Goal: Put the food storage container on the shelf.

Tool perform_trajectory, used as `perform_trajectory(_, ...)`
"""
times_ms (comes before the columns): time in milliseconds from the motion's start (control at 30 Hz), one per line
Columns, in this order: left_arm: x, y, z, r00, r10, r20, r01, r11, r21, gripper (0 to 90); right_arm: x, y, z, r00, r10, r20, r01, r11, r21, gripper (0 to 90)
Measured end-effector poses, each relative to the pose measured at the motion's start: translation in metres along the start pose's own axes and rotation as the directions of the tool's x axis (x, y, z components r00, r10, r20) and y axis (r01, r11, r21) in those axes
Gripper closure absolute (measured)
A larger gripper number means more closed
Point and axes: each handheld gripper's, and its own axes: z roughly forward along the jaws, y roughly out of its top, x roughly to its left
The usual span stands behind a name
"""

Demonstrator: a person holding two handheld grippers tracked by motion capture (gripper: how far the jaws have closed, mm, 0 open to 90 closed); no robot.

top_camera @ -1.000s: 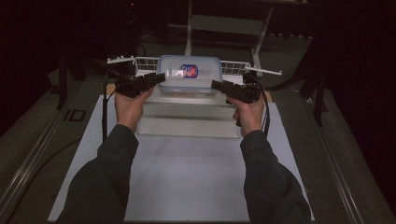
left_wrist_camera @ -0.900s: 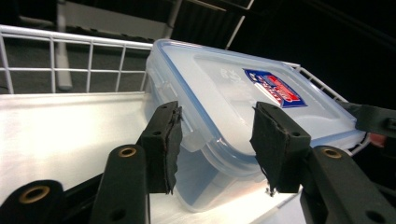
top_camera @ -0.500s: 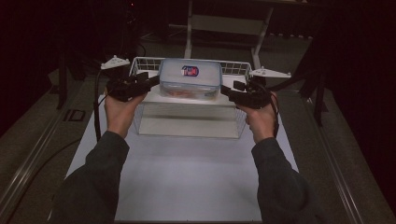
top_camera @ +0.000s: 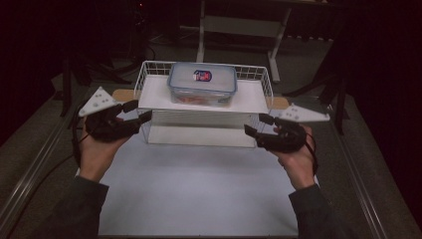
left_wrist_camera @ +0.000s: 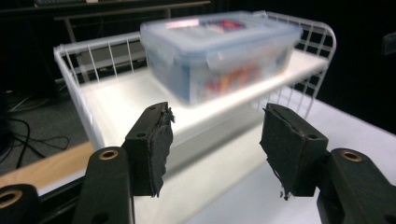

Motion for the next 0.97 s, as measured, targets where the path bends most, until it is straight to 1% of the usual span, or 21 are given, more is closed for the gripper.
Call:
perform_trajectory(33, -0.002, -0.008, -0.004, 1.0000, 0.004, 0.004, -0.004, 1.0000, 0.003, 41.9, 0.003, -0.008, -0.003, 0.9999, -0.016, 0.000, 0.016, 1.000, 0.003, 32.6)
perform_trajectory(67, -0.002, -0.008, -0.004, 1.0000, 0.004, 0.004, -0.004, 1.0000, 0.003, 41.7, 0.003, -0.008, -0.003, 0.9999, -0.016, 0.000, 0.016, 1.000, 0.003, 32.6)
perform_trajectory(100, -0.005, -0.028, -0.014, 0.9999, -0.013, -0.008, 0.013, 0.9999, -0.002, 41.7, 0.006, -0.016, -0.006, 0.9995, -0.033, -0.001, 0.033, 0.999, 0.013, 32.3)
perform_trajectory(133, -0.006, -0.037, -0.018, 0.9994, -0.026, -0.021, 0.026, 0.9996, -0.012, 41.1, 0.011, -0.033, -0.014, 0.9983, -0.058, -0.007, 0.058, 0.998, 0.033, 31.4)
perform_trajectory(167, -0.008, -0.047, -0.022, 0.9988, -0.043, -0.021, 0.043, 0.9988, -0.024, 40.7, 0.013, -0.040, -0.018, 0.9978, -0.067, -0.001, 0.067, 0.997, 0.031, 31.1)
perform_trajectory(200, -0.009, -0.056, -0.024, 0.9984, -0.054, -0.018, 0.053, 0.9982, -0.028, 40.5, 0.015, -0.046, -0.023, 0.9978, -0.066, 0.003, 0.066, 0.997, 0.027, 30.4)
perform_trajectory(267, -0.011, -0.073, -0.029, 0.9977, -0.065, -0.021, 0.064, 0.9978, -0.019, 40.5, 0.018, -0.058, -0.031, 0.9975, -0.069, 0.009, 0.069, 0.997, 0.032, 29.6)
perform_trajectory(300, -0.011, -0.073, -0.029, 0.9977, -0.065, -0.021, 0.064, 0.9978, -0.019, 40.3, 0.018, -0.058, -0.031, 0.9975, -0.069, 0.009, 0.069, 0.997, 0.032, 29.6)
perform_trajectory(333, -0.012, -0.082, -0.032, 0.9968, -0.079, -0.011, 0.079, 0.9966, -0.024, 40.3, 0.019, -0.064, -0.036, 0.9977, -0.067, 0.011, 0.067, 0.997, 0.028, 28.8)
perform_trajectory(367, -0.013, -0.092, -0.035, 0.9953, -0.097, 0.009, 0.097, 0.9950, -0.023, 40.1, 0.019, -0.071, -0.041, 0.9985, -0.054, 0.000, 0.054, 0.998, 0.022, 27.8)
perform_trajectory(433, -0.016, -0.104, -0.041, 0.9950, -0.099, 0.009, 0.099, 0.9947, -0.026, 39.5, 0.019, -0.083, -0.049, 0.9992, -0.035, -0.021, 0.036, 0.999, 0.018, 26.5)
perform_trajectory(467, -0.016, -0.109, -0.043, 0.9943, -0.106, 0.012, 0.106, 0.9940, -0.028, 39.5, 0.021, -0.096, -0.056, 0.9994, -0.032, -0.012, 0.032, 0.999, 0.029, 25.2)
perform_trajectory(500, -0.016, -0.114, -0.046, 0.9934, -0.113, 0.019, 0.113, 0.9932, -0.028, 39.5, 0.021, -0.096, -0.056, 0.9994, -0.032, -0.012, 0.032, 0.999, 0.029, 25.2)
perform_trajectory(567, -0.018, -0.123, -0.049, 0.9935, -0.113, 0.015, 0.113, 0.9935, -0.015, 39.3, 0.022, -0.110, -0.061, 0.9997, -0.022, -0.004, 0.022, 0.999, 0.031, 23.4)
perform_trajectory(600, -0.019, -0.126, -0.050, 0.9938, -0.109, 0.020, 0.109, 0.9940, -0.005, 39.2, 0.023, -0.116, -0.064, 0.9998, -0.018, 0.004, 0.018, 0.999, 0.030, 23.4)
perform_trajectory(633, -0.020, -0.128, -0.051, 0.9948, -0.099, 0.020, 0.099, 0.9950, 0.001, 38.8, 0.022, -0.121, -0.066, 0.9999, -0.014, 0.009, 0.014, 1.000, 0.028, 23.4)
perform_trajectory(700, -0.024, -0.134, -0.054, 0.9977, -0.067, 0.006, 0.067, 0.9977, 0.008, 38.7, 0.021, -0.130, -0.069, 0.9998, -0.004, 0.021, 0.004, 1.000, 0.030, 22.7)
perform_trajectory(767, -0.025, -0.139, -0.056, 0.9986, -0.053, -0.006, 0.053, 0.9985, 0.014, 38.7, 0.020, -0.136, -0.071, 0.9995, 0.015, 0.027, -0.016, 1.000, 0.025, 22.5)
perform_trajectory(800, -0.025, -0.140, -0.056, 0.9986, -0.052, -0.008, 0.052, 0.9986, 0.011, 38.8, 0.020, -0.139, -0.072, 0.9993, 0.025, 0.030, -0.025, 1.000, 0.018, 22.5)
perform_trajectory(867, -0.024, -0.142, -0.055, 0.9981, -0.060, -0.009, 0.060, 0.9982, 0.006, 38.8, 0.018, -0.144, -0.072, 0.9988, 0.026, 0.042, -0.027, 1.000, 0.014, 22.5)
perform_trajectory(967, -0.023, -0.146, -0.050, 0.9972, -0.074, -0.011, 0.075, 0.9971, 0.018, 38.6, 0.014, -0.150, -0.070, 0.9971, 0.035, 0.067, -0.036, 0.999, 0.018, 22.6)
